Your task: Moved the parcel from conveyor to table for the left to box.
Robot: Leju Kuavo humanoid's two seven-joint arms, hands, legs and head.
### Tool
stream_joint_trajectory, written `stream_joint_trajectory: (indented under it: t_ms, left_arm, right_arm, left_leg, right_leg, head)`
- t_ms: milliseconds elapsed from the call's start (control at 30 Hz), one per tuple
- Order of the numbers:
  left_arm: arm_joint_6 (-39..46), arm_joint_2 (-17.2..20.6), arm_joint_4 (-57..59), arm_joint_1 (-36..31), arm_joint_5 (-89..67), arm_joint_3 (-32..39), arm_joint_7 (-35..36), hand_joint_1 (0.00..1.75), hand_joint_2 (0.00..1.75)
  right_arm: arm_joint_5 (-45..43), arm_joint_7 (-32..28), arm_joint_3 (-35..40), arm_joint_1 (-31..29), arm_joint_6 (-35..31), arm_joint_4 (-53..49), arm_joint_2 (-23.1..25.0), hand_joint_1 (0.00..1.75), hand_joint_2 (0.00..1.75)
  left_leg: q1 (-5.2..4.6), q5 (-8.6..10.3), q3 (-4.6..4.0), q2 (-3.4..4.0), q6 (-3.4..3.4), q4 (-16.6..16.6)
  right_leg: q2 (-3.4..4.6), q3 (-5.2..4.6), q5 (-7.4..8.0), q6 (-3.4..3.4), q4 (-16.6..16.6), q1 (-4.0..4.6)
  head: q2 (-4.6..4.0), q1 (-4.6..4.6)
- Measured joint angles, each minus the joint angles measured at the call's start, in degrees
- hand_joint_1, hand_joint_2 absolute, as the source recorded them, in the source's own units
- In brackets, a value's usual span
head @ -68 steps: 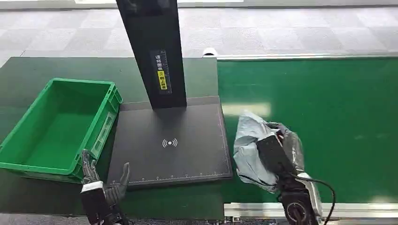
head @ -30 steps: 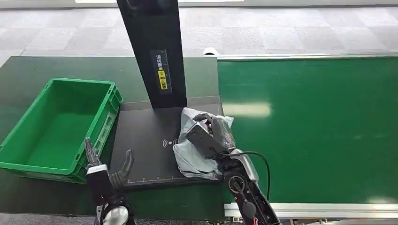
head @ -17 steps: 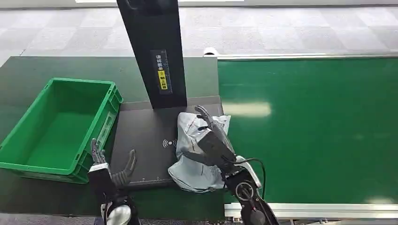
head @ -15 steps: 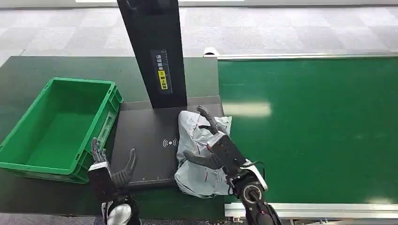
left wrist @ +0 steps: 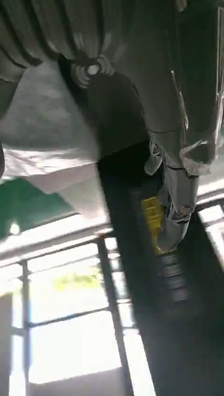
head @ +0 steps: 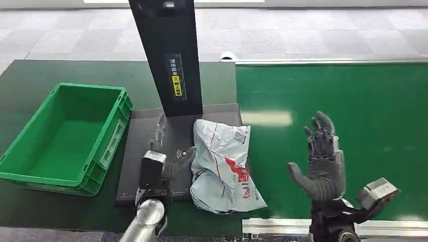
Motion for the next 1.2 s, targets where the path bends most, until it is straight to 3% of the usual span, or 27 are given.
stream_joint_trajectory:
  t_ms: [100,200,333,367,400,567,600,733,900,1200]
  left_arm:
    - [-3.11,0.53,0.81,-1.67,-5.58,-3.3,2.8,0.0,1.75]
    - [-5.89,1.16,3.33,-3.86,-14.96,-6.59,6.77,0.0,1.75]
    - [-5.39,0.77,10.83,-7.36,-28.13,-12.58,10.75,0.0,1.75]
    - [-5.52,0.53,13.52,-8.53,-29.76,-13.9,11.11,0.12,1.75]
    - [-5.52,0.37,15.68,-9.4,-30.81,-14.89,11.4,1.64,1.75]
    - [-5.47,0.24,17.06,-9.93,-31.22,-15.46,11.51,1.64,1.75]
    - [-5.47,0.24,17.06,-9.93,-31.22,-15.46,11.51,1.75,1.75]
    - [-5.28,0.31,25.51,-13.05,-33.79,-17.03,14.44,1.75,1.75]
    - [-4.03,1.16,26.82,-13.52,-34.83,-17.16,15.01,1.75,1.75]
    - [-7.8,2.16,17.11,-10.17,-15.12,-9.92,5.9,1.75,1.75]
  right_arm:
    - [4.61,-0.6,-5.61,1.93,-2.49,0.81,0.66,0.0,1.75]
    - [13.92,0.94,-8.26,2.35,-8.97,4.54,1.75,0.0,1.75]
    - [17.32,-0.51,-8.91,0.67,-10.8,17.11,4.0,0.0,1.75]
    - [18.04,-0.81,-8.89,-0.24,-10.78,20.62,4.59,0.0,1.75]
    - [18.65,-1.16,-8.72,-0.84,-10.69,23.27,5.11,0.0,1.75]
    - [19.04,-1.34,-8.5,-1.2,-10.67,24.78,5.46,0.0,1.75]
    - [19.04,-1.34,-8.5,-1.2,-10.67,24.78,5.46,0.0,1.75]
    - [21.06,0.04,-6.22,-2.64,-10.5,31.13,7.13,0.0,1.75]
    - [20.99,0.19,-5.24,-2.54,-10.26,32.13,7.43,0.0,1.75]
    - [20.21,1.04,-5.19,-0.98,-10.87,32.09,7.61,0.0,1.75]
  left_leg:
    - [-0.05,-0.03,0.04,0.36,0.02,0.0]
    - [-0.03,-0.03,0.04,0.24,0.02,0.0]
    - [0.01,-0.02,0.05,0.31,0.01,-0.01]
    - [0.02,-0.01,0.06,0.31,0.01,-0.01]
    - [0.02,0.0,0.07,0.31,0.01,-0.01]
    - [0.02,0.0,0.07,0.31,0.01,-0.01]
    - [0.02,0.0,0.07,0.31,0.01,-0.01]
    - [0.01,0.0,0.03,0.29,0.0,-0.01]
    - [0.01,0.0,0.16,0.28,0.0,-0.01]
    - [0.02,0.02,0.19,0.27,-0.01,-0.01]
  right_leg:
    - [0.31,-0.09,0.03,0.01,0.0,-0.03]
    - [0.26,-0.09,0.02,0.01,0.0,-0.02]
    - [0.29,-0.08,0.03,0.0,0.01,0.03]
    - [0.29,-0.08,0.04,0.0,0.02,0.03]
    - [0.29,-0.08,0.04,0.0,0.02,0.03]
    - [0.29,-0.08,0.04,0.0,0.03,0.03]
    - [0.29,-0.08,0.04,0.0,0.03,0.03]
    - [0.28,-0.08,0.03,0.0,0.05,0.02]
    - [0.26,0.06,0.03,0.0,0.04,0.02]
    - [0.28,0.05,0.04,0.0,0.05,0.03]
  head:
    - [0.0,0.0]
    - [0.0,0.0]
    - [0.0,-0.02]
    - [0.0,0.0]
    - [0.0,-0.02]
    - [0.0,-0.07]
    - [0.0,-0.07]
    - [0.0,-0.04]
    - [0.0,0.0]
    - [0.0,-0.02]
